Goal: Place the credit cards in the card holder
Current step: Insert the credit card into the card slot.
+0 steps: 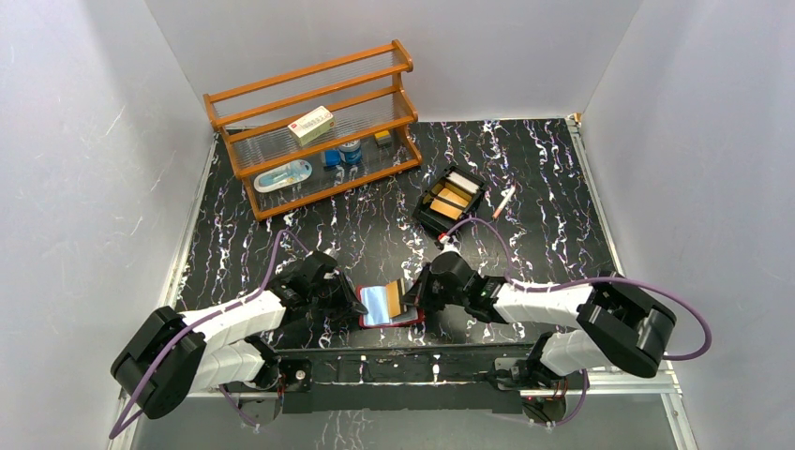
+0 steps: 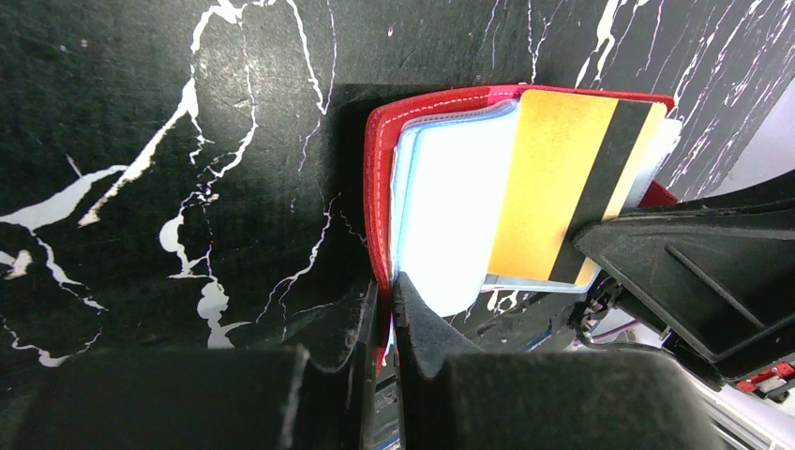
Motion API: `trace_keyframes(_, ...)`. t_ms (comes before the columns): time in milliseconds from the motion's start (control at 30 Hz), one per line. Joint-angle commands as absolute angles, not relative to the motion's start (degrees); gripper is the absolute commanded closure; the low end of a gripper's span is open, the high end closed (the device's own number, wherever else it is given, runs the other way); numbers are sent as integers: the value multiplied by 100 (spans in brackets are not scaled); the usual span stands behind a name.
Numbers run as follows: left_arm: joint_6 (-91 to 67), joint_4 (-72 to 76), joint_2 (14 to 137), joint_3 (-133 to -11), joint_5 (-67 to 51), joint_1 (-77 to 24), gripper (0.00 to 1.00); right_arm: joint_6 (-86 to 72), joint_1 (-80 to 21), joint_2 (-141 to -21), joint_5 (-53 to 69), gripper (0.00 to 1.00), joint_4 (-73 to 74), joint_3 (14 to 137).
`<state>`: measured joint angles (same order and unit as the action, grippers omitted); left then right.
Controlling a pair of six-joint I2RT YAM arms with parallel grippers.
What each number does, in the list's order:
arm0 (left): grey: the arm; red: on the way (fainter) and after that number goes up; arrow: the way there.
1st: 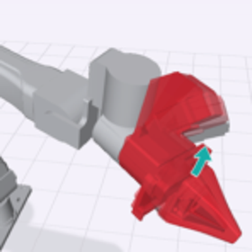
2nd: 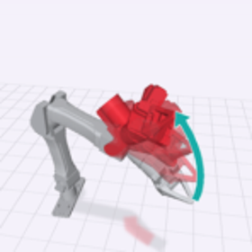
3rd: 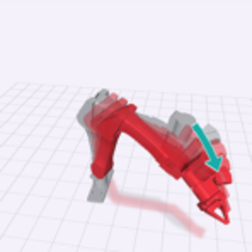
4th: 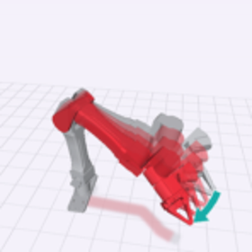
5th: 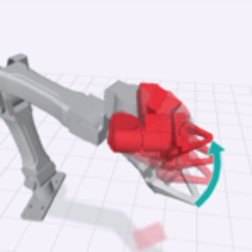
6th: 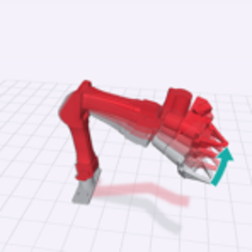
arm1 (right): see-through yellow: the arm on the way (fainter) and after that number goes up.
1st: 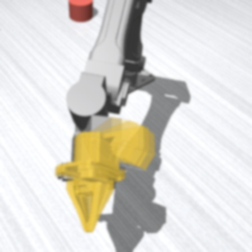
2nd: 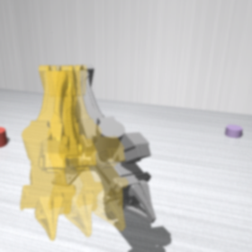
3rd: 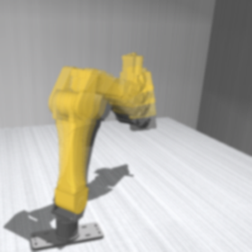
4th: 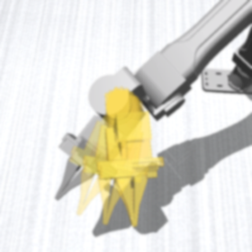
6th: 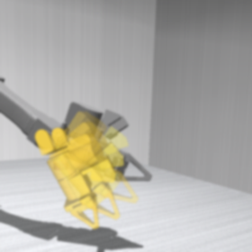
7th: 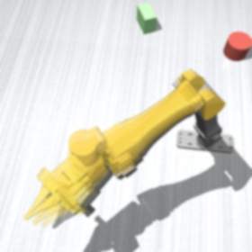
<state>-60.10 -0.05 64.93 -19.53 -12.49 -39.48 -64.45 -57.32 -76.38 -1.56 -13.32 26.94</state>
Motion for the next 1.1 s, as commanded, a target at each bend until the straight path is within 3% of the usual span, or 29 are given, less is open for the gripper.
trace_keyframes(0, -5950, -295, 6473, -1837, -1116, -3938, 95, -6590, -5713, -7777, 111, 100, -1930, 2543)
trace_keyframes(667, -5892, -334, 6609, -1926, -1121, -3931, 95, -7196, -5584, -7515, 400, 100, -2779, 1762)
trace_keyframes(1067, -5915, -277, 6623, -1907, -1184, -3937, 94, -7280, -5485, -8042, 821, 100, -3842, 1586)
